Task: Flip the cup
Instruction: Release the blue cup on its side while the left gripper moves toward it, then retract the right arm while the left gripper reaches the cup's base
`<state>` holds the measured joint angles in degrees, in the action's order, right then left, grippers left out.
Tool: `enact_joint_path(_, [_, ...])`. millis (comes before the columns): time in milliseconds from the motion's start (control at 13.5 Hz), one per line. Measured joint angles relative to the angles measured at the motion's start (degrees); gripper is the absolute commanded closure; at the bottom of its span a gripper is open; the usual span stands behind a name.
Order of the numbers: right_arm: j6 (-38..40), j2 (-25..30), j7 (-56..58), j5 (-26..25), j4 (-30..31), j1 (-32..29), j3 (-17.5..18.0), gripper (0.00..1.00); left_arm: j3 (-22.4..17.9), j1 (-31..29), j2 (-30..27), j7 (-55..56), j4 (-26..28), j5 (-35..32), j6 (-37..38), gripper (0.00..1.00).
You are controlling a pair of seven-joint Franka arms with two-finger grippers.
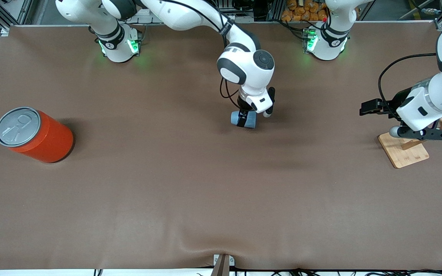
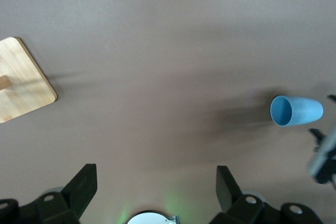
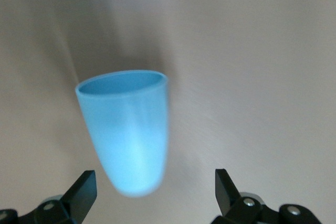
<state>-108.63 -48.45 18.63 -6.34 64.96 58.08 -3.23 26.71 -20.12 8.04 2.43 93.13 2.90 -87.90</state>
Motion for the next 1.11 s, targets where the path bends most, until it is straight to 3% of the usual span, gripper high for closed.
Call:
enact_joint_path(519, [9.56,10.75,1.26,5.71,-3.64,-8.73,-0.39,0.00,0.14,0.03,-7.73,0.20,8.34,2.88,-2.78,0.00])
enact_joint_path(741, [14.98,14.69,1.29,8.33,-3.63,-16.22,-0.63,0.00,0.81,0.08,-9.19,3.73,12.56,4.84,-5.50,0.00])
enact_joint_path(1111, [17.99,15.51,1.44,10.04,-3.55,-32.49,-0.88,0.00,9.36,0.56,-7.93,18.46,14.48,6.50,-8.39,0.00])
